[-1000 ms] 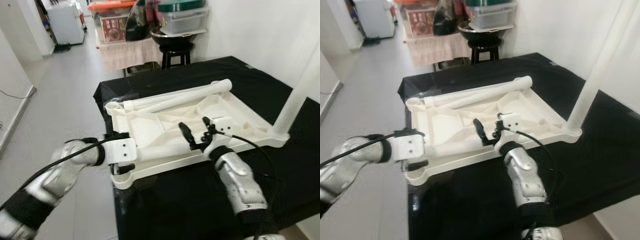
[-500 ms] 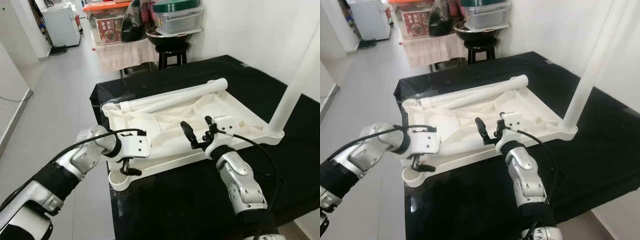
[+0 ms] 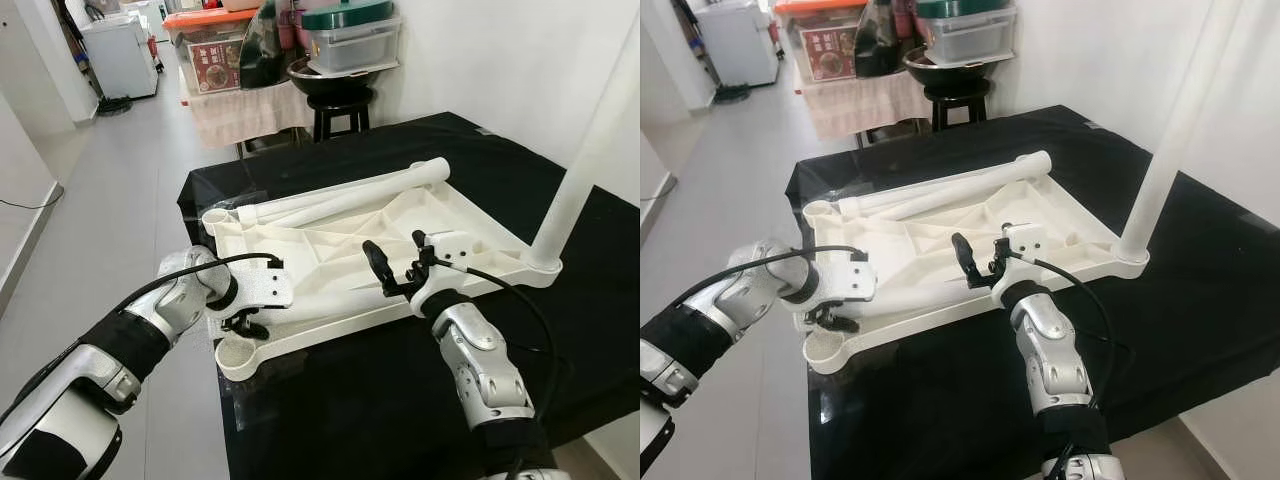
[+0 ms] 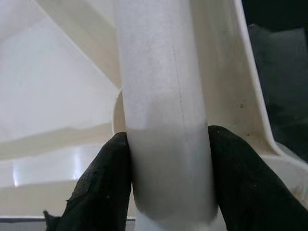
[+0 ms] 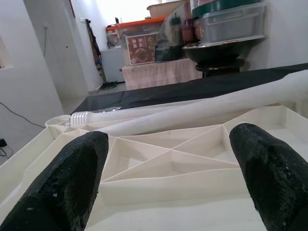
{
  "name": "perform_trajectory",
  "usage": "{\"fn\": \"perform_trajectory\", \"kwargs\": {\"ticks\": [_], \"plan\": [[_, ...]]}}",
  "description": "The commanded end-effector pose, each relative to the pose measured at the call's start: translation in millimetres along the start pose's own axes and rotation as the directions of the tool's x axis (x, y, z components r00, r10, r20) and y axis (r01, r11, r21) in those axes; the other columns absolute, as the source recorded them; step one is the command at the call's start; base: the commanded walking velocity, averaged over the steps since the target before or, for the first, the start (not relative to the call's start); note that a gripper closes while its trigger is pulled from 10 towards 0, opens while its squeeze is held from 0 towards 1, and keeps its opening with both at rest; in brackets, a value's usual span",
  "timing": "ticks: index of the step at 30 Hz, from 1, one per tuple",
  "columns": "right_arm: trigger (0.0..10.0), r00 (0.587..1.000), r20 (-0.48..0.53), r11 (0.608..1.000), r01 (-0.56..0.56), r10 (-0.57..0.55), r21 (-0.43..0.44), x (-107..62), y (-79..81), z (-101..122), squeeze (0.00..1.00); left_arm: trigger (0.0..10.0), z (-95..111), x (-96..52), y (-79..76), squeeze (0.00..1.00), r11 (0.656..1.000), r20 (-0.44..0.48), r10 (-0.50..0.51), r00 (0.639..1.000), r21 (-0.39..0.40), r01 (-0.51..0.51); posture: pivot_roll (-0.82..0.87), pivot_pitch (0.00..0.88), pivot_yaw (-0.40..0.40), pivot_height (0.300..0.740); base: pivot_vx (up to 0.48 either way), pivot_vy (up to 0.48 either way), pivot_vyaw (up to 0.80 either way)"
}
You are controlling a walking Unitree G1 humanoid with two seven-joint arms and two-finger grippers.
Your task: Building children table
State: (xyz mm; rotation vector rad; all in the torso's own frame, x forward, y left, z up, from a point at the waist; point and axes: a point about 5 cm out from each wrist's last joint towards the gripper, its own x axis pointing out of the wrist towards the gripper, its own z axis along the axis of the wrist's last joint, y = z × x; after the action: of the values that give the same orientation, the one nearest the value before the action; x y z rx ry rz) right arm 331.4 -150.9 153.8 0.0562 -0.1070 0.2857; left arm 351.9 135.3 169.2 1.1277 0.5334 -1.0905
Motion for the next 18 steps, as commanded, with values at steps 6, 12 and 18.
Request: {"fn": "perform_trajectory", "kwargs": {"ticks": [6,12,18], "plan": [[10.0,1.0,-0.005,1.0,-0.009,0.009,0.005,-0.8,6.0,-3,0.0,0.0,-8,1.4,-1.6,0.0,0.999,-0.057,-0.045,0.997,0.018,0.046,-0.06,0.0,0.084,0.74,0.0,0.0,0.0],[10.0,1.0,-0.002,1.0,-0.002,0.002,0.0,-0.5,4.7,-2,0.0,0.0,-2,0.7,5.4,0.0,1.0,-0.012,0.009,1.0,0.015,-0.009,-0.07,0.0,0.083,0.74,0.0,0.0,0.0],[10.0,0.991,0.136,0.98,-0.008,-0.02,0.201,2.7,-5.4,29,0.0,0.0,11,-17.4,30.0,0.0,0.974,0.135,0.221,0.966,-0.074,-0.213,-0.07,0.0,0.086,0.74,0.0,0.0,0.0]]}}
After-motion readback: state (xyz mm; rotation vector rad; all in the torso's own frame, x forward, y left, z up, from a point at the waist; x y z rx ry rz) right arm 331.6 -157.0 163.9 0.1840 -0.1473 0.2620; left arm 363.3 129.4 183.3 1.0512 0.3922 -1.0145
